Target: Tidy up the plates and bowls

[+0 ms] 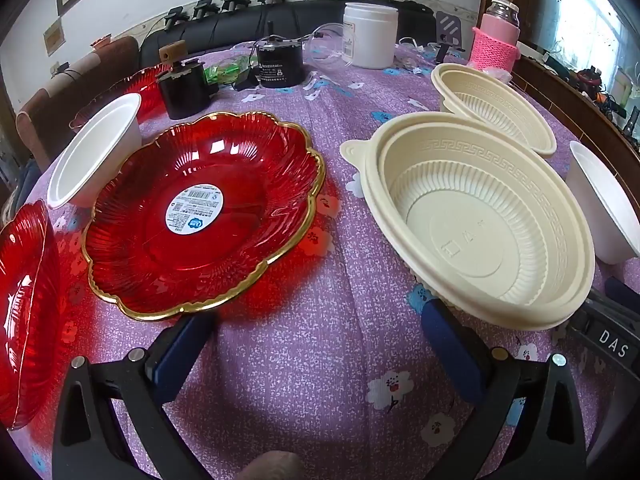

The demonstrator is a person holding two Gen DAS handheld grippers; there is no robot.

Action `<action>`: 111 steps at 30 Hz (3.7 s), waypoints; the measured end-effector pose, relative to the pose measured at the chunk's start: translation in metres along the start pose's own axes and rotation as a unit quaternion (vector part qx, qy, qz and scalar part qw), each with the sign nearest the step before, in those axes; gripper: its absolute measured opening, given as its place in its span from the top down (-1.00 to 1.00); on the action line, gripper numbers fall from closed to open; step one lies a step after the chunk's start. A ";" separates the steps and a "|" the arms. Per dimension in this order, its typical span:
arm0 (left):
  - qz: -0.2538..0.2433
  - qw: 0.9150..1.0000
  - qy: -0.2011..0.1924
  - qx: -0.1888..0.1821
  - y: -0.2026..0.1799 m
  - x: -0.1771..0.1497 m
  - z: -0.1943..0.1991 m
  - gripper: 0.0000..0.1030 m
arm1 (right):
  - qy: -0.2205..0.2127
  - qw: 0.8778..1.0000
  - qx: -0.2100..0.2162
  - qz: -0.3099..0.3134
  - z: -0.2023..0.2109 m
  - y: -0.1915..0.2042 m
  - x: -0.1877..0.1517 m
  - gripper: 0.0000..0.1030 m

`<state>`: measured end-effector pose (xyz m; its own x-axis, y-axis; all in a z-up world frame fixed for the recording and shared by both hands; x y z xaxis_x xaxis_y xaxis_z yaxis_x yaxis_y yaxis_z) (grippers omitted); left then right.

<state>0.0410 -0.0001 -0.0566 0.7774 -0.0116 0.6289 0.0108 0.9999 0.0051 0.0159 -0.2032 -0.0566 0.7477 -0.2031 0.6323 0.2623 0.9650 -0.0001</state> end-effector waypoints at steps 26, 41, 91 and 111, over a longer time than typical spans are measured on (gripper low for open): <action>0.006 1.000 0.004 0.007 0.003 -0.003 0.001 -1.00 | 0.000 1.000 0.000 0.000 0.000 0.000 0.000 -0.98; 0.007 1.000 0.003 0.008 0.002 -0.003 0.001 -1.00 | 0.000 1.000 0.000 0.000 0.000 0.000 0.000 -0.98; -0.027 0.997 0.001 -0.073 0.006 -0.055 0.099 -0.99 | 0.014 0.999 0.030 0.004 0.040 -0.007 -0.018 -0.98; 0.099 0.965 -0.244 0.015 0.212 -0.029 0.269 -1.00 | -0.320 0.920 0.153 0.165 0.261 0.138 0.006 -0.99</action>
<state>-0.1483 0.2134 0.1352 0.3742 0.1744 0.9108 -0.1315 0.9822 -0.1340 -0.1025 -0.0275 0.1497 0.2172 0.1545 0.9638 -0.1715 0.9781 -0.1181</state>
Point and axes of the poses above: each gripper's, at about its wrist camera, not at the fingertips, and z roughly against the way its jaws point, y to its left, x to its top, the point moved 7 cm from there along -z, roughly the way its jaws point, and after that the axes turned 3 degrees about -y, right-handed, at the moved point
